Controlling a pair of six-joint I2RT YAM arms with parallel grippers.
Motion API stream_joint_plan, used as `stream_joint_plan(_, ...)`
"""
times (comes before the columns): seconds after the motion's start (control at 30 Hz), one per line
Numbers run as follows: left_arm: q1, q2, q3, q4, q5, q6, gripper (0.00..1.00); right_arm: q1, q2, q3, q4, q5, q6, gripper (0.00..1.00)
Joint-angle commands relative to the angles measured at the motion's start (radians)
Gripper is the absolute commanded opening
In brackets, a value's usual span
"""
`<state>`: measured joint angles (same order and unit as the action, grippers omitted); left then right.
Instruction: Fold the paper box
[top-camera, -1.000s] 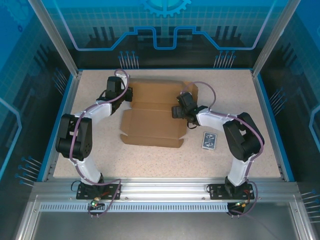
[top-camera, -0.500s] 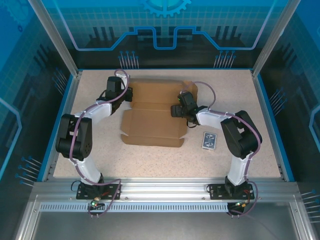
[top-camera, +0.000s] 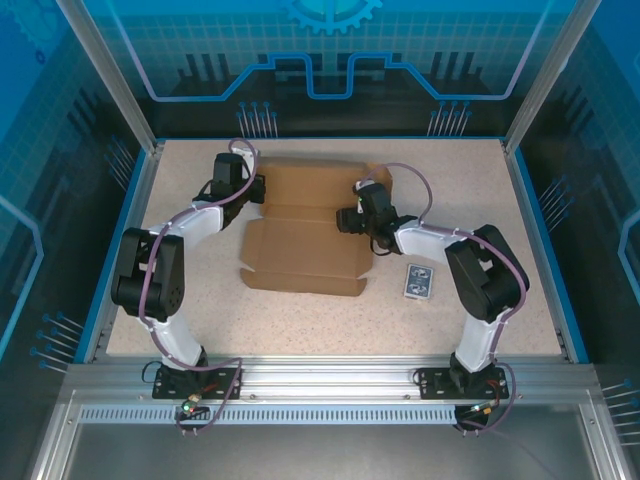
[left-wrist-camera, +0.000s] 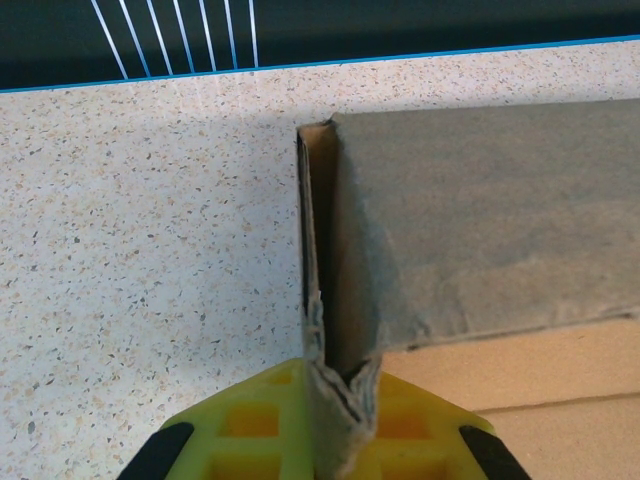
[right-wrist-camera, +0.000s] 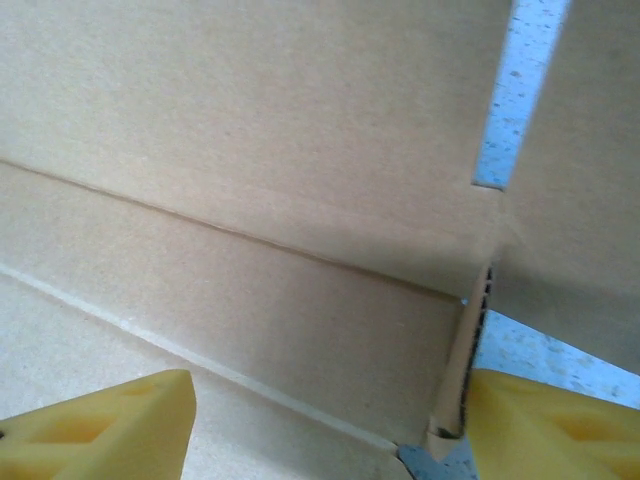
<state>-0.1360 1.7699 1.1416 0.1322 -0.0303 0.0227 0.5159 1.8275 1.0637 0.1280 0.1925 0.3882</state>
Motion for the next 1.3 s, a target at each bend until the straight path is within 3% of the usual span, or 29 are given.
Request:
stream_joint_plan(0.0, -0.008, -0.038, -0.004, 0.0, 0.012, -0.033, 0.0, 0.021, 0.039, 0.019, 0.033, -0.031, 0.0, 0.68)
stream_joint_plan(0.23, -0.009, -0.035, -0.005, 0.001, 0.014, -0.037, 0.0, 0.023, 0.087, 0.023, 0.046, -0.05, 0.004, 0.62)
stream_joint_plan(0.53, -0.008, -0.039, -0.007, 0.001, 0.008, -0.033, 0.0, 0.011, 0.043, 0.009, 0.048, -0.085, -0.016, 0.63)
stream_joint_plan(0.97, -0.008, -0.036, -0.005, 0.0, 0.004, -0.03, 0.0, 0.006, -0.147, -0.049, -0.065, -0.037, -0.114, 0.72)
stream_joint_plan(1.27, -0.008, -0.038, -0.003, 0.0, 0.005, -0.03, 0.0, 0.003, -0.357, -0.073, -0.168, -0.01, -0.189, 0.71)
